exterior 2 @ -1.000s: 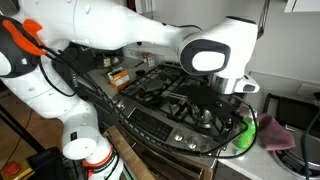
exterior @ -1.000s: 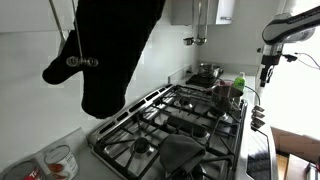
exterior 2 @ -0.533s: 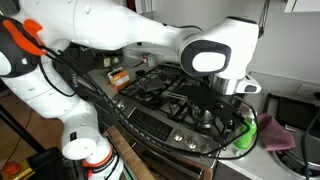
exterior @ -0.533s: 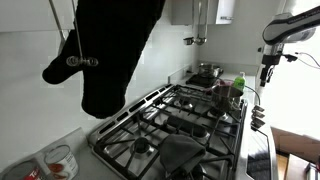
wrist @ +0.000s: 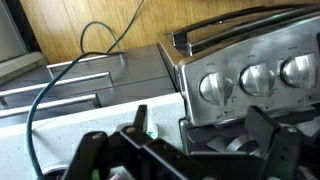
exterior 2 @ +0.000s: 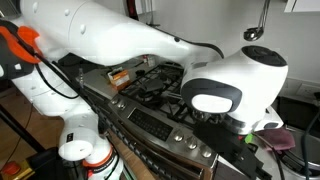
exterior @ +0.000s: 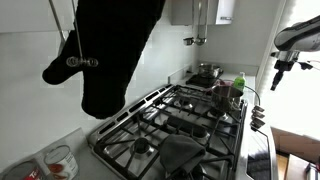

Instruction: Put the white lid on the green bottle.

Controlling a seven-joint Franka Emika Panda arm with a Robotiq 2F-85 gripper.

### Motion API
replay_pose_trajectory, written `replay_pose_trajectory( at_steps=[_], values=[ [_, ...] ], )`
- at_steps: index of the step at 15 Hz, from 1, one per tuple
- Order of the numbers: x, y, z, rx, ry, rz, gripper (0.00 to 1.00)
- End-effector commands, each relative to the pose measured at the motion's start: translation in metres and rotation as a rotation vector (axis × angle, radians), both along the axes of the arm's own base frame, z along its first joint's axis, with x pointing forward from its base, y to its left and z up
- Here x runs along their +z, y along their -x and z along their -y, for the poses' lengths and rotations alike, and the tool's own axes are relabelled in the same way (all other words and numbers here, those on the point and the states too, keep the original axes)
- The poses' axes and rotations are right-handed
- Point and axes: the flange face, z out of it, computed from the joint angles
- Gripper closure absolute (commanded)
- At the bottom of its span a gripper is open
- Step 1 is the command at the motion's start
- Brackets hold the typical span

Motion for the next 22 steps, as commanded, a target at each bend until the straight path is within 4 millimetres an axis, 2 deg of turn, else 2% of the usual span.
replay_pose_trajectory(
  at_steps=[1, 2, 3, 14, 22],
  values=[
    [-0.026, 0.006, 0.015, 0.027, -0.052, 0.105, 0.00],
    [-0.031, 0.004, 0.016, 0.011, -0.060, 0.133, 0.00],
    [-0.016, 0.004, 0.012, 0.011, -0.047, 0.086, 0.00],
    [-0.059, -0.002, 0.017, 0.060, -0.096, 0.111, 0.00],
    [-0.087, 0.001, 0.036, 0.055, -0.090, 0.197, 0.00]
  ],
)
